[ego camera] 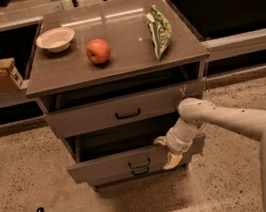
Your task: Open middle drawer
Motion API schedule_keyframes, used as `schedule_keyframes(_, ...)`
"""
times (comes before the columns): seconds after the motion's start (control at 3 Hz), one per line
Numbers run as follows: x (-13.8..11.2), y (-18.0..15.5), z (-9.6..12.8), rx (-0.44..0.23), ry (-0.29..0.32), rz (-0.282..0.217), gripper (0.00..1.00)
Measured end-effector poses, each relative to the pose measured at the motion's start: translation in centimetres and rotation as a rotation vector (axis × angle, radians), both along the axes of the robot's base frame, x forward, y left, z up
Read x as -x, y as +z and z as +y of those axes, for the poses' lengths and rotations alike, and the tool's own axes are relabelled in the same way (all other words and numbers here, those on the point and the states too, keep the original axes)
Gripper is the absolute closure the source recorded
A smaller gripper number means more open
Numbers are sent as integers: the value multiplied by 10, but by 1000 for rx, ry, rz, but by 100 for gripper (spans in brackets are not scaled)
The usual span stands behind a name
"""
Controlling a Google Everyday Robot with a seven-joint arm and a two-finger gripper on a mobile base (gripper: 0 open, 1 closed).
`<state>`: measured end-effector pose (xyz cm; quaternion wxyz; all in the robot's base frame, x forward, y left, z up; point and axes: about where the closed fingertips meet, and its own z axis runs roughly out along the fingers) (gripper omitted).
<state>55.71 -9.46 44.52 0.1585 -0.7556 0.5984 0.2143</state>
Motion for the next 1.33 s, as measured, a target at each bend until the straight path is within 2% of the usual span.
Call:
schedule_keyframes(0.33,28,7,-5,-24,47,42,69)
schedule_keyframes(0.67,39,19,-1,-62,79,32,54)
schedule_keyframes(1.0,23,46,9,-62,68,-49,45)
schedule_keyframes(1.33,-3,72,13,-31,12,-116,67)
